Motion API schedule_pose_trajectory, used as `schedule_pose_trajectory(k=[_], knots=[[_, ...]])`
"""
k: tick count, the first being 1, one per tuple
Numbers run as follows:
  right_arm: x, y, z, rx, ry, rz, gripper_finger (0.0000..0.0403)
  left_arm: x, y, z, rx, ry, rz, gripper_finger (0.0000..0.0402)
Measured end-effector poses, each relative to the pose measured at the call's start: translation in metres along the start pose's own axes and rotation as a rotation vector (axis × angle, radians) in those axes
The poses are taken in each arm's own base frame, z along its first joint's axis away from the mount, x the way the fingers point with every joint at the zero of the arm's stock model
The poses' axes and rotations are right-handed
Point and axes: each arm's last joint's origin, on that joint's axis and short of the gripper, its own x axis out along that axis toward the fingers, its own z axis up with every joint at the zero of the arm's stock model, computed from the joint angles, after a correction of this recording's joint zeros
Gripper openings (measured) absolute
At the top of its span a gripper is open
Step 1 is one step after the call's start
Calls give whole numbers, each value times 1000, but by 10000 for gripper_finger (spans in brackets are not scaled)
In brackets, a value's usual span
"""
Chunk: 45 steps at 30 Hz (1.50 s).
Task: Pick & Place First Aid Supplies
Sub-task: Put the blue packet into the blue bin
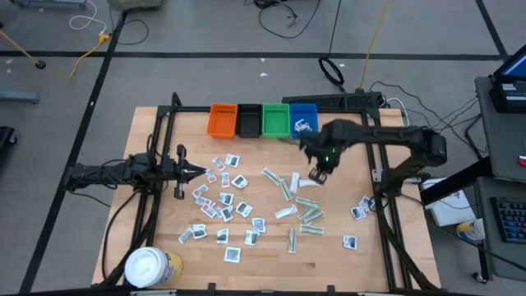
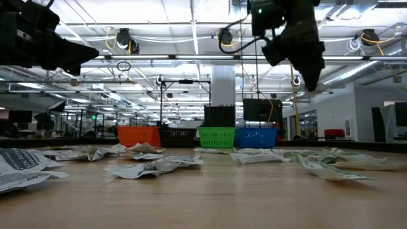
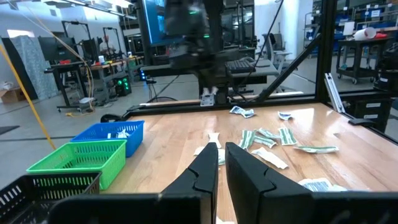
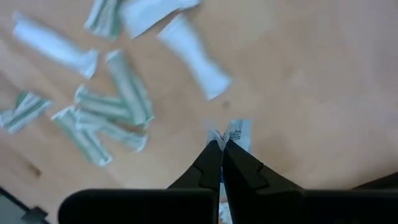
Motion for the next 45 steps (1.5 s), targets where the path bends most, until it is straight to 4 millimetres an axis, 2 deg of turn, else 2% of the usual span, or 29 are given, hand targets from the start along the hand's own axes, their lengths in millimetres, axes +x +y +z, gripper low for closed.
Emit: schedule_pose_trajectory(k=[10,20,32,36,40,45], knots=[[-9,-73,19,138,-36,-10,2,0,0,0,0,0,0,37],[-15,-121,25,267,-63,0,2,0,0,0,0,0,0,37],[-35,-154,103,261,-94,-11,2,0,0,0,0,1,0,37],[-35,-161,129,231,-108,-11,2,0,0,0,0,0,0,37],[-25,-168,157,213,-142,-15,2,0,0,0,0,0,0,37],[10,-175,184,197,-136,-16,2,0,0,0,0,1,0,37]])
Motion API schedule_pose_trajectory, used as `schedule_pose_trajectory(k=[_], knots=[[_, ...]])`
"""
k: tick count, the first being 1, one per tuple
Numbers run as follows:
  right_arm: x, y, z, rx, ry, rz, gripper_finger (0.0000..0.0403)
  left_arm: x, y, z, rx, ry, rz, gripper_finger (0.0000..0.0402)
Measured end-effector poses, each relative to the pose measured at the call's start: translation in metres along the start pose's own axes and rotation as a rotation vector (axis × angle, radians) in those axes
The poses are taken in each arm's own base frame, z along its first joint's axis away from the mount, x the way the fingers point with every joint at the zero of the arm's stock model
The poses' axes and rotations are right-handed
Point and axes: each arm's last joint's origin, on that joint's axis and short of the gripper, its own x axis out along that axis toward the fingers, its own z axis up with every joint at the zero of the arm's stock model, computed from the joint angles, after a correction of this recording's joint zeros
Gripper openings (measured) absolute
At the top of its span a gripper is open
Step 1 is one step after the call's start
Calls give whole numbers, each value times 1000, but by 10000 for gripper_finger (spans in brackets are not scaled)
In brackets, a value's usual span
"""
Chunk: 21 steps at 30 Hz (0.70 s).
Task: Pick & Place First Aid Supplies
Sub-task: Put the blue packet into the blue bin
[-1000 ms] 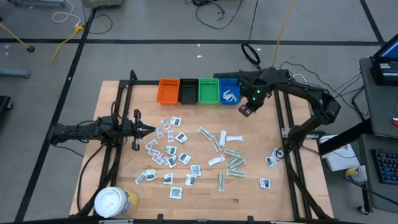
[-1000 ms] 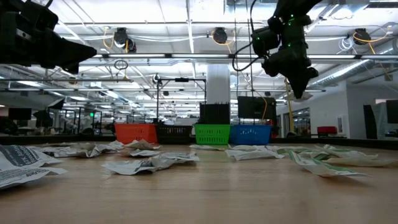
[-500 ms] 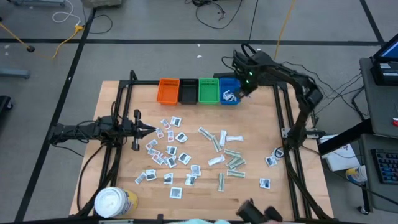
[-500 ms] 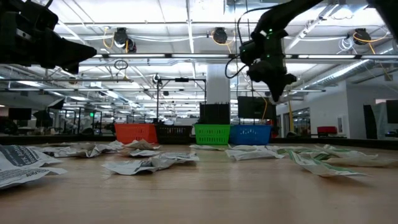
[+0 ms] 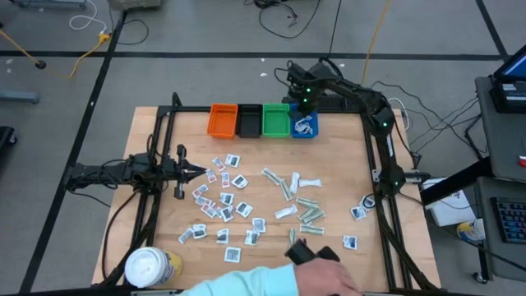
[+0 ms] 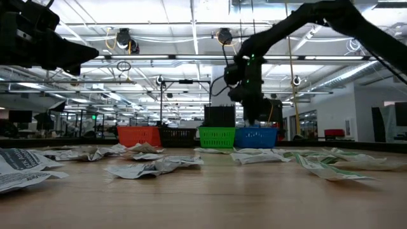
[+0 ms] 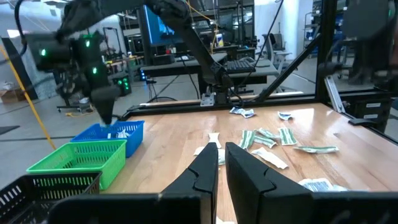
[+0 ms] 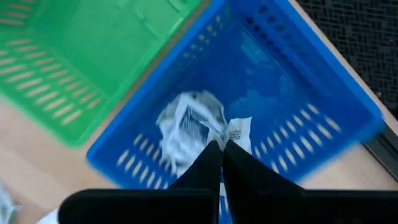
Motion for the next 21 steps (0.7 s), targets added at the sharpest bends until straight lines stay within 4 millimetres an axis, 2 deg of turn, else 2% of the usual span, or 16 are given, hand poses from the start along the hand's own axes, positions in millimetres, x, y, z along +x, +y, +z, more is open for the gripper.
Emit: schedule_pose_trajectory(k=[4,7,11,16,21], knots=[[20,2,5,-10,43,-4,4,0,0,0,0,0,0,37],[18,2,3,6,50,-2,21,0,0,0,0,0,0,37],[4,3,-4,13,58,1,80,0,0,0,0,-1,0,37],[-29,6,-18,27,20,2,162,0,0,0,0,0,0,37],[-59,16,-38,62,21,-1,193,0,0,0,0,0,0,37]])
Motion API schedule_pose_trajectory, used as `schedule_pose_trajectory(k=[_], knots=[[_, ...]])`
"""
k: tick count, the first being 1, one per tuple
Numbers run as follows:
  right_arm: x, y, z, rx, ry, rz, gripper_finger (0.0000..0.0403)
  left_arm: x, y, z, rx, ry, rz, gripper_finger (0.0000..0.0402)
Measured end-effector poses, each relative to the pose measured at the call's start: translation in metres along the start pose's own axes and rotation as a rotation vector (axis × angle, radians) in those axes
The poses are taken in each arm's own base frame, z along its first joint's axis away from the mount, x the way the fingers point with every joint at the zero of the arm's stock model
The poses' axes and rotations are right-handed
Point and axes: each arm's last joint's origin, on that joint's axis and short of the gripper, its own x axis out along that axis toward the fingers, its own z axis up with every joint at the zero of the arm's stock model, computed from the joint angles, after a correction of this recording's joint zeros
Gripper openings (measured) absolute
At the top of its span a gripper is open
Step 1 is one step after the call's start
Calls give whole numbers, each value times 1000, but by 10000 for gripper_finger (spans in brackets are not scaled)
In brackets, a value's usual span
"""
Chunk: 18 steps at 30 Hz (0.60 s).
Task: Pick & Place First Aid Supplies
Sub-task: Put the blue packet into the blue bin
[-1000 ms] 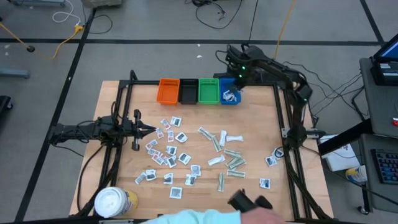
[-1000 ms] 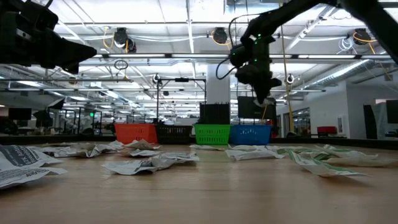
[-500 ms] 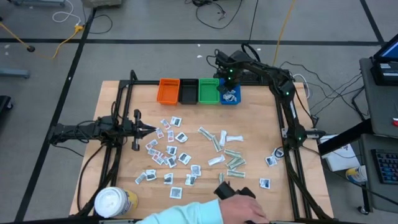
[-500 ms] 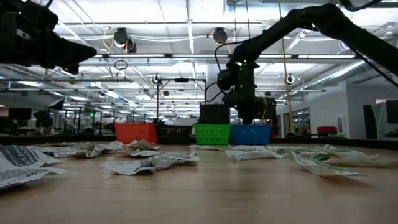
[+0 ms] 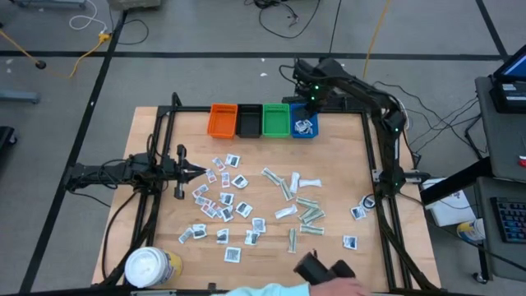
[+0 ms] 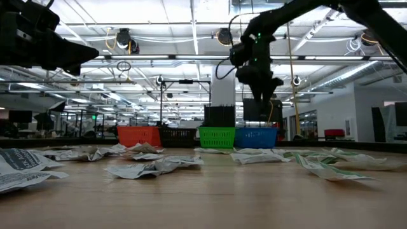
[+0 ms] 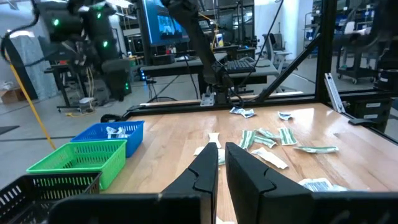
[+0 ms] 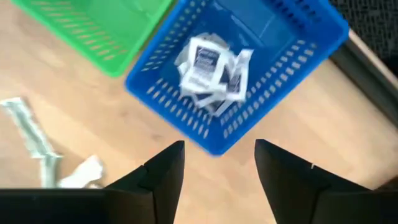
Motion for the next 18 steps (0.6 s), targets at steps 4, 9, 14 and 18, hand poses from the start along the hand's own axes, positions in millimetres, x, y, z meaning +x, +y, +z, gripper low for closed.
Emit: schedule_pose_trajectory(k=[4,9,14,18], knots=[[-16,8,-15,41,18,-3,195,0,0,0,0,0,0,37],[-15,21,-33,51,19,-6,187,0,0,0,0,0,0,37],[-4,52,-66,3,39,-7,178,0,0,0,0,0,0,37],[0,75,-107,-39,75,-23,176,0,0,0,0,0,0,37]])
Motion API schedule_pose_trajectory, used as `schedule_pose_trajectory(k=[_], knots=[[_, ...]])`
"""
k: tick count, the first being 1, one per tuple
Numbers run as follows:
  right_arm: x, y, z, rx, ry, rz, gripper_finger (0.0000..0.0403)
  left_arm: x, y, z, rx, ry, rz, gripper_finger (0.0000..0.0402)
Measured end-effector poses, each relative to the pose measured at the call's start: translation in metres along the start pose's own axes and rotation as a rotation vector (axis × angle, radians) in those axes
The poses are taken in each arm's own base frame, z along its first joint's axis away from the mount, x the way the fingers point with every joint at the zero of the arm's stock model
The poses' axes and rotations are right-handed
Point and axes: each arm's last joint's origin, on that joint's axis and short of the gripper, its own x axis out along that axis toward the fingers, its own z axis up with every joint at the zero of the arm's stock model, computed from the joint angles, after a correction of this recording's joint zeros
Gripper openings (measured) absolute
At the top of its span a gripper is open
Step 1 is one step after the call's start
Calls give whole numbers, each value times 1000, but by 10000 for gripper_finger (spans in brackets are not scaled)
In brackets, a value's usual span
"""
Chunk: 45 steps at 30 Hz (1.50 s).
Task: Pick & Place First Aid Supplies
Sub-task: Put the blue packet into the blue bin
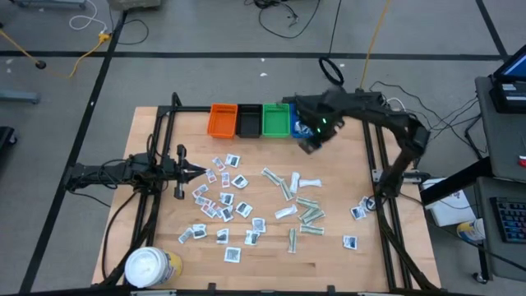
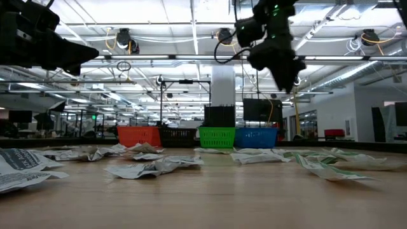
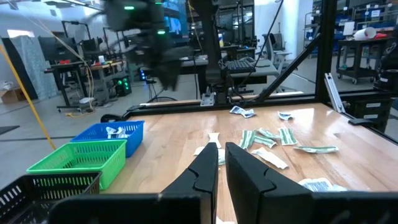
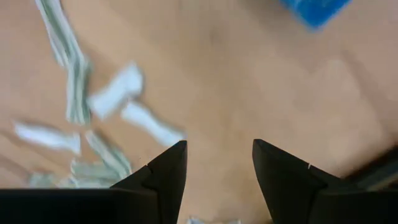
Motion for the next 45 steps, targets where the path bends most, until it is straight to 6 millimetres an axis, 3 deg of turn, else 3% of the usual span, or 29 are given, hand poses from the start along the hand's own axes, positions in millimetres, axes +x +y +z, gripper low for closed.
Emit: schedule_pose_trajectory(k=[12,20,28,37,45], knots=[[22,52,-136,-15,66,-30,172,0,0,0,0,0,0,37],[36,73,-205,-22,137,-55,171,0,0,0,0,0,0,37],[67,100,-238,-58,121,-43,171,0,0,0,0,0,0,37],[123,125,-264,-61,162,-10,171,0,0,0,0,0,0,37],[164,122,-274,5,199,-6,171,0,0,0,0,0,0,37]])
